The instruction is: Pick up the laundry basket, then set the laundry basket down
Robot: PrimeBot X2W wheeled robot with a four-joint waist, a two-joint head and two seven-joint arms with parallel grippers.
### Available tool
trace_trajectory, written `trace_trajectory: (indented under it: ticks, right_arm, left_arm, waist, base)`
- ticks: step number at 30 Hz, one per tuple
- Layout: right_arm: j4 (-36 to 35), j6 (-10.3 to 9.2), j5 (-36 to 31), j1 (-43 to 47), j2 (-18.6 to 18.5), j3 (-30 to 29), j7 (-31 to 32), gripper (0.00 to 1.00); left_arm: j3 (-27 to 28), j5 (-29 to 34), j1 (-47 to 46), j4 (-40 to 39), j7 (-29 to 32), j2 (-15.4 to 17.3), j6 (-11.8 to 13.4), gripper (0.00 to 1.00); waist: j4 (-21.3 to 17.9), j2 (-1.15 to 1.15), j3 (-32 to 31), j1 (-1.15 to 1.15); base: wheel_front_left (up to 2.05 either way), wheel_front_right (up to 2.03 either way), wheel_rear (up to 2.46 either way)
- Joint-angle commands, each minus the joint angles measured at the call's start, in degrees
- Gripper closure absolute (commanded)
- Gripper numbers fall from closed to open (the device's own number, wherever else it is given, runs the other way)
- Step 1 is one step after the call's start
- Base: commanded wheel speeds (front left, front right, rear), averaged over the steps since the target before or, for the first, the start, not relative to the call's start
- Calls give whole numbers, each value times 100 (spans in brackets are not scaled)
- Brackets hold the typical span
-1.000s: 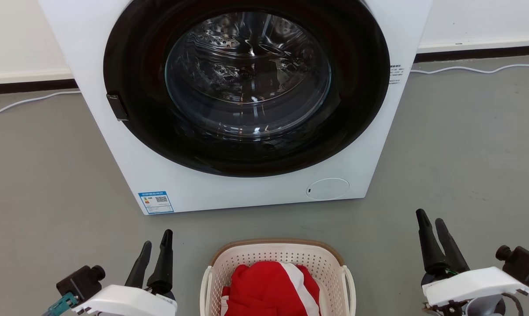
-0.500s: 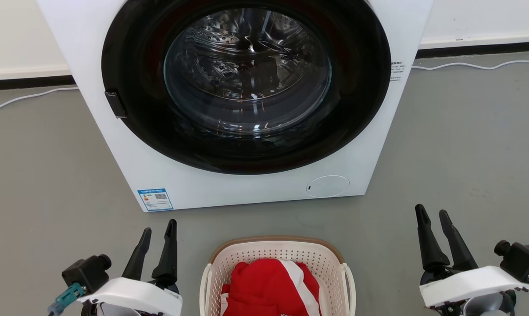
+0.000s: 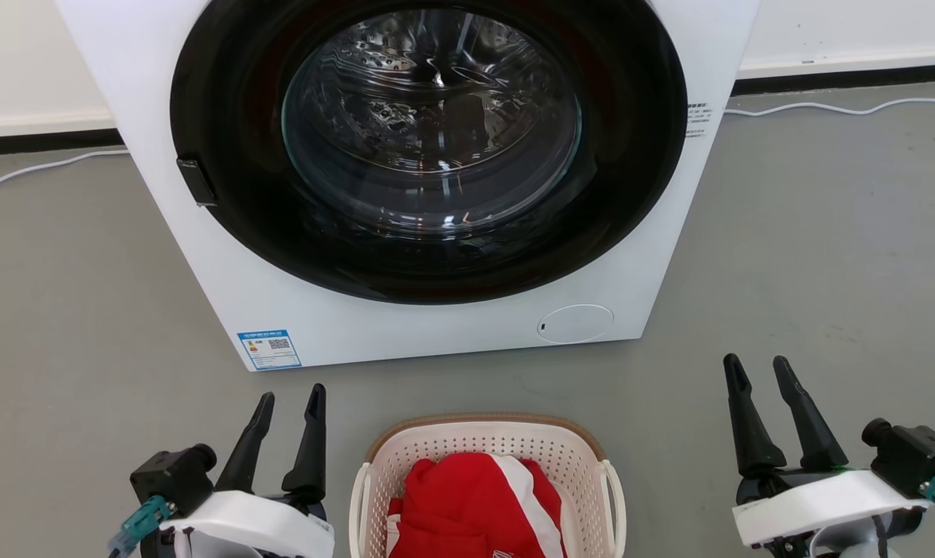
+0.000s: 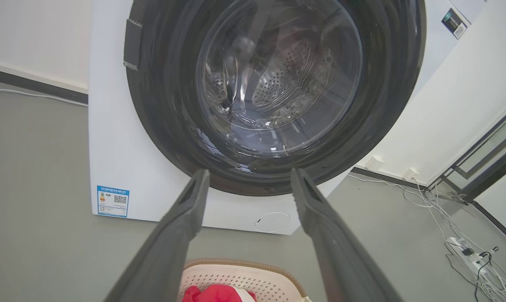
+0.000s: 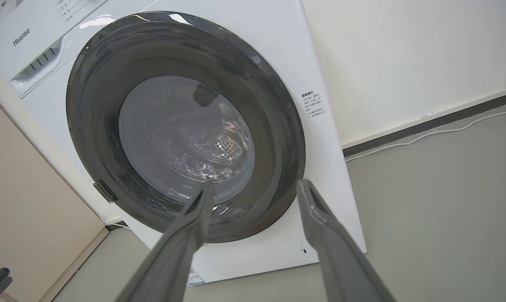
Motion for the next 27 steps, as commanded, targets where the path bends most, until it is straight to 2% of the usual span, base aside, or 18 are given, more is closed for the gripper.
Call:
trace_trajectory:
  ticks: [1,20,27]
  right_arm:
    - [-183,36,-201,-326,-100,110,-115,0]
    - [-367,43,-1277,-370,-176,154,-430,0]
    - [-371,43,-1276,-387,-167,116,-430,0]
  left_arm:
    - [118,191,-354,-202,-105,60,-29,0]
    - [65,1327,-459,-330,-420,74,-35,0]
    - [88,1306,-487,-293,-420,72,-35,0]
  waist:
    - [-2,0,11,0]
    - [-28,0,152,0]
    - [-39,0,210,0]
  base:
    - [0,0,0]
    - [0,0,0]
    - [0,0,0]
